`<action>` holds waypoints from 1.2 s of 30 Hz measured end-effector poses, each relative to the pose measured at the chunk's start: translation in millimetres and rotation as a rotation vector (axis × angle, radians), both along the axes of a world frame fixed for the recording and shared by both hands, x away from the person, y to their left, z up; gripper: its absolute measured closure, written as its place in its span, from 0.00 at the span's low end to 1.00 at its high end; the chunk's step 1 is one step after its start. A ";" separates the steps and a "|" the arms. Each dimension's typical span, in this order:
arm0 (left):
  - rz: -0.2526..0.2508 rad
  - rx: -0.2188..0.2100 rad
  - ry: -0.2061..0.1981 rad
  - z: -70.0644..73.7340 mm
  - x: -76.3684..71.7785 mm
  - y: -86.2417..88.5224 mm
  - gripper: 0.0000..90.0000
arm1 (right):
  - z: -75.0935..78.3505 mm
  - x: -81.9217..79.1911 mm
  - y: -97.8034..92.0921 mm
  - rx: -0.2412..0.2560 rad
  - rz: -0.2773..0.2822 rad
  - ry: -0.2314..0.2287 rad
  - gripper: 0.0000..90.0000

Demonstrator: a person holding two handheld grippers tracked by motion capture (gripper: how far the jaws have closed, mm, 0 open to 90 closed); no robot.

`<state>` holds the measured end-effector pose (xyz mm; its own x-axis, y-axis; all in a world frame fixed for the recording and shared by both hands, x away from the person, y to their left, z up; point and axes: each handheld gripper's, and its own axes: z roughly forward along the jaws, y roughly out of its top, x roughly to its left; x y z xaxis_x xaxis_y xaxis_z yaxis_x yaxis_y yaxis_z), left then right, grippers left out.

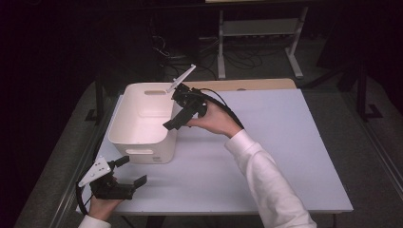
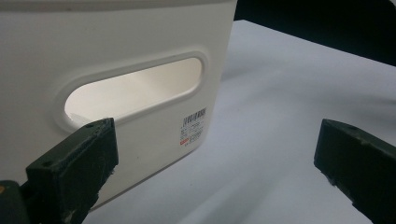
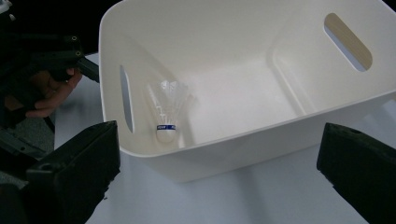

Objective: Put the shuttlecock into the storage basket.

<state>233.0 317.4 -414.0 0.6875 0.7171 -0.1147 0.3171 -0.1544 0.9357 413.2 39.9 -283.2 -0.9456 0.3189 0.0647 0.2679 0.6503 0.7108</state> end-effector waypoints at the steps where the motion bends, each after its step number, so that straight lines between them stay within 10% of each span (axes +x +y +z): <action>1: 0.001 0.000 0.001 -0.1 0.0 -0.1 0.00 | -0.4 -0.6 -1.2 0.007 -0.002 0.001 0.00; 36: 0.016 0.004 0.006 -1.8 1.8 0.2 0.00 | -16.0 -13.8 -71.1 0.105 -0.065 -0.025 0.00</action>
